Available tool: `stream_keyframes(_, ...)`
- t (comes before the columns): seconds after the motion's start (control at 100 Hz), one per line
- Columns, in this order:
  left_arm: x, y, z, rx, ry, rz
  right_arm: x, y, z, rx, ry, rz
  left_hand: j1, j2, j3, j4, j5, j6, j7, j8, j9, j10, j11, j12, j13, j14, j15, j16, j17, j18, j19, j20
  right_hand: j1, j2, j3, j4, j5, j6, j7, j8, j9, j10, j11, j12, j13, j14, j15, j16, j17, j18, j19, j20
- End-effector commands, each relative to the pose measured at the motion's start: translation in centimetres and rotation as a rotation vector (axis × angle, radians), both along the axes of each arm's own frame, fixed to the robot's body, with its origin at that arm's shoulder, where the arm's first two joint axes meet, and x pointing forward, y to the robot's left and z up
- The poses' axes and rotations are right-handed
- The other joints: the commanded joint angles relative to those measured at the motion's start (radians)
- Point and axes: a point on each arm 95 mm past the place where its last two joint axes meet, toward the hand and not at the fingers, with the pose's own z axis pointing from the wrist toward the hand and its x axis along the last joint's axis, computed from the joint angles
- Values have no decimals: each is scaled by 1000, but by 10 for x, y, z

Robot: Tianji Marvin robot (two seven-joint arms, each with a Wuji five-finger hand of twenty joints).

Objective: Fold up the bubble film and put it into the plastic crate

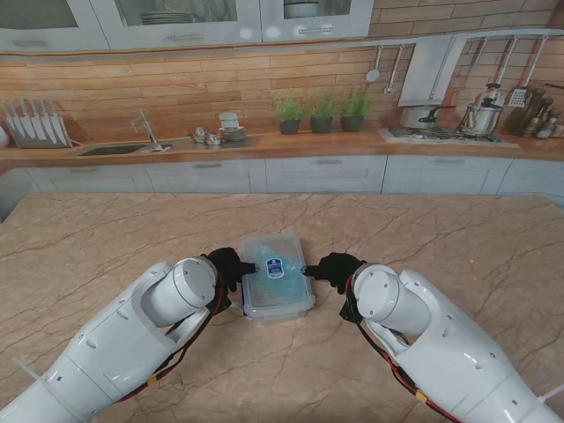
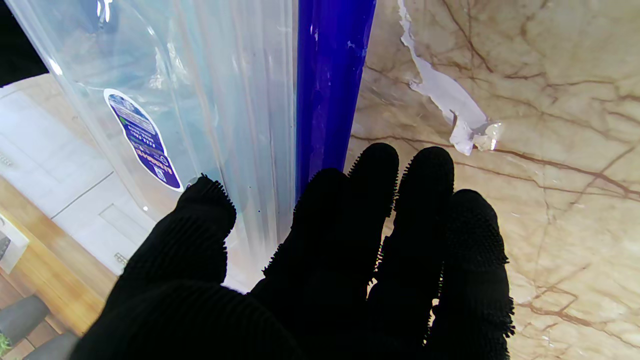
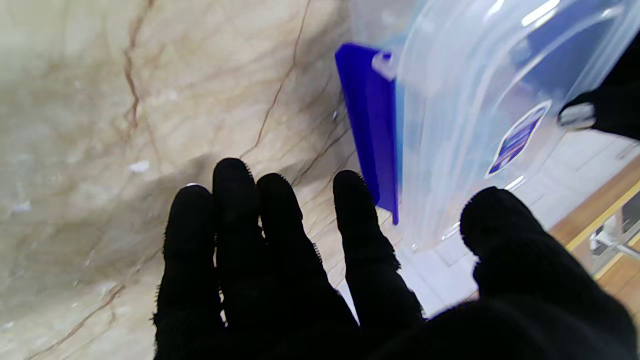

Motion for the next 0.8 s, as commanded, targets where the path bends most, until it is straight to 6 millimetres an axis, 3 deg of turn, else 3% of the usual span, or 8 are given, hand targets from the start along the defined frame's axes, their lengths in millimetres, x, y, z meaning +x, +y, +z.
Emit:
stream_keyframes(0.0, -7, -5, -12, -22, 47, 4, 7, 4, 3, 6, 1, -15, 117, -66, 139, 19, 7, -110, 73, -10, 34, -2, 25, 6, 38, 21, 25, 1, 13, -35, 62, 24, -6, 5, -16, -4, 19, 38, -39, 11, 36, 37, 22, 9, 51, 38, 21, 8, 26, 17, 38, 1)
stream_keyframes(0.24, -12, -5, -16, -47, 56, 22, 26, 17, -4, 107, 107, -126, 155, -72, 135, 6, -20, -101, 72, -20, 30, -2, 26, 6, 43, 16, 24, -2, 19, -33, 64, 22, 2, -9, -12, -8, 17, 116, -193, 49, 25, 109, 19, 6, 169, 75, -132, -134, 128, 79, 17, -103)
stream_keyframes(0.47, -15, -7, -19, -66, 64, 22, 34, 28, -14, 156, 238, -187, 174, -68, 121, 3, -34, -100, 71, -24, 19, -1, 22, 5, 31, 14, 17, -6, 11, -38, 55, 17, 18, 0, -22, -13, 33, 194, -236, 17, 72, 167, 3, -4, 240, 115, -155, -175, 218, 124, -2, -169)
stream_keyframes(0.6, -16, -9, -20, -81, 65, 20, 37, 37, -22, 202, 322, -212, 183, -64, 114, 3, -40, -95, 67, -27, 13, 2, 19, 5, 24, 18, 13, -7, 6, -36, 51, 14, 10, 10, -32, -13, -40, 102, -257, 12, 62, 163, -40, -21, 245, 157, -159, -182, 213, 180, -2, -194)
stream_keyframes(0.72, -18, -11, -21, -92, 75, 8, 38, 45, -28, 289, 390, -252, 187, -58, 107, 3, -42, -92, 64, -29, 8, 3, 18, 5, 20, 20, 11, -7, 0, -41, 47, 12, 12, 6, -30, -9, -165, 10, -285, 24, -17, 95, -89, -37, 181, 189, -195, -190, 149, 200, -24, -208)
stream_keyframes(0.79, -18, -12, -21, -90, 76, 4, 40, 48, -29, 319, 396, -282, 191, -59, 101, 4, -42, -93, 65, -28, 7, 3, 18, 6, 20, 21, 11, -7, 0, -40, 48, 11, 22, -4, -26, -8, -220, -18, -278, 46, -70, 77, -106, -40, 152, 188, -204, -184, 125, 197, -38, -214)
